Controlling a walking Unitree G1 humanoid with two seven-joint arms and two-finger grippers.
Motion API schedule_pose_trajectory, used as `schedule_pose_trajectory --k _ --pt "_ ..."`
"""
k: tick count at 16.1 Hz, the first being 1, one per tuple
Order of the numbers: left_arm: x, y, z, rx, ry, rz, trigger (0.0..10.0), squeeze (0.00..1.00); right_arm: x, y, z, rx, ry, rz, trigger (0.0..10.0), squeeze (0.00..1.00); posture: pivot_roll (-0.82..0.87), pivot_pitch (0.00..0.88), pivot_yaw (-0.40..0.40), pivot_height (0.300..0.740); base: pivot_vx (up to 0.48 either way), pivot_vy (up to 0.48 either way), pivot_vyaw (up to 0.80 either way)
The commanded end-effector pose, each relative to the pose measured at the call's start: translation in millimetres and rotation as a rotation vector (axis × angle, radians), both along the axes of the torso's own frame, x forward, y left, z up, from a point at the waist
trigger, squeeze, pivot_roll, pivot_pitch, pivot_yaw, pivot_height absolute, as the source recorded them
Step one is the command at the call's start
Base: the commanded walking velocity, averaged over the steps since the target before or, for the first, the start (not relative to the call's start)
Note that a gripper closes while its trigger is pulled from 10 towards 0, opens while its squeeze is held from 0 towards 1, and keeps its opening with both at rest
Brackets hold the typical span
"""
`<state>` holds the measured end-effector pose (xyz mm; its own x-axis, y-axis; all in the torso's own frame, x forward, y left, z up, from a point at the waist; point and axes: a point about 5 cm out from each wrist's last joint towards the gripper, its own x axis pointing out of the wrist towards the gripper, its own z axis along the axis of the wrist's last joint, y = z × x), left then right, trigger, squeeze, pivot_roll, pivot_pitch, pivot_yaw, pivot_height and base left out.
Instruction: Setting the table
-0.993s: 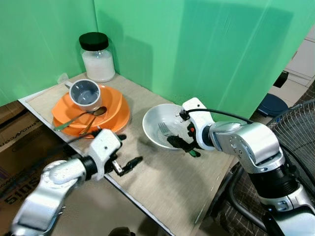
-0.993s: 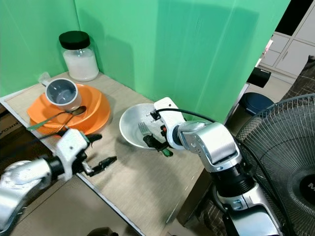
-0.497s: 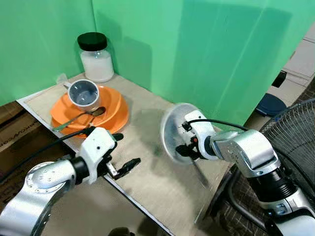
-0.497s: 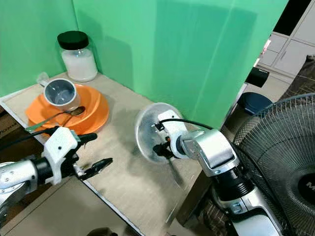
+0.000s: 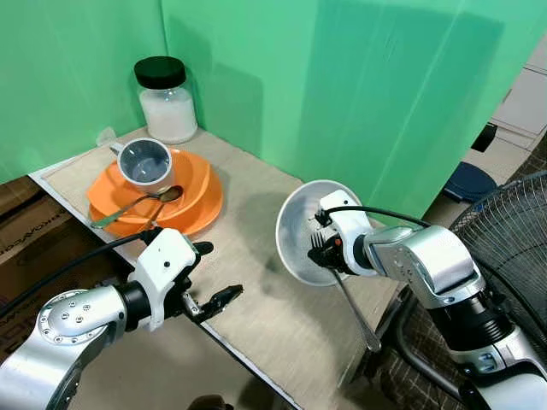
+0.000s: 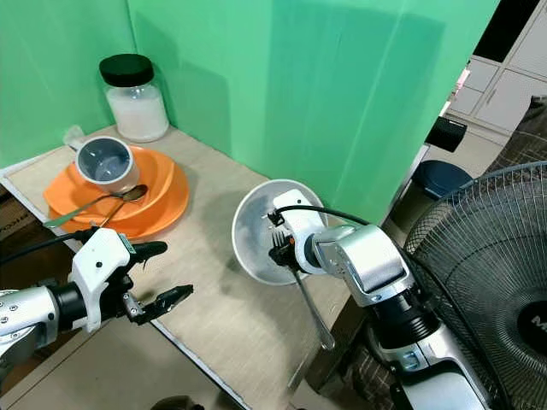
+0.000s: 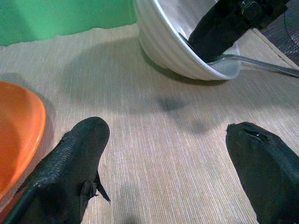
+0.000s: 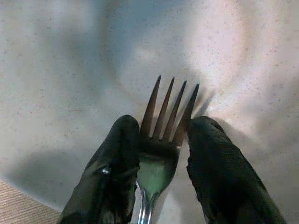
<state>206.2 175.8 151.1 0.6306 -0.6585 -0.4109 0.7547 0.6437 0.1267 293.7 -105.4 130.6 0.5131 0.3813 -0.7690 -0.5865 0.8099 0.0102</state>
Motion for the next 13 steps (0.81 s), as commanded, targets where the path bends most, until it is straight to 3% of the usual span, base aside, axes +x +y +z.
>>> schedule_pose_trajectory --k 1,7,11,13 --pt "1.3 0.6 6 0.007 -0.023 -0.005 10.0 0.47 1.5 0.6 1 -0.01 -0.011 0.006 0.0 0.0 0.16 0.0 -0.045 0.74 0.0 0.0 0.0" --pt "4.6 0.0 6 0.023 -0.023 0.0 10.0 0.47 4.7 0.2 3 0.006 -0.036 -0.004 0.0 0.0 0.16 0.0 -0.042 0.74 0.0 0.0 0.0" --pt "5.1 1.8 6 0.033 -0.027 0.012 10.0 0.47 10.9 0.9 21 0.094 -0.133 -0.023 0.0 0.0 0.16 0.0 -0.044 0.74 0.0 0.0 0.0" --pt "5.2 2.1 6 0.035 -0.027 0.014 10.0 0.47 11.7 -0.5 25 0.091 -0.166 -0.012 0.0 0.0 0.16 0.0 -0.042 0.74 0.0 0.0 0.0"
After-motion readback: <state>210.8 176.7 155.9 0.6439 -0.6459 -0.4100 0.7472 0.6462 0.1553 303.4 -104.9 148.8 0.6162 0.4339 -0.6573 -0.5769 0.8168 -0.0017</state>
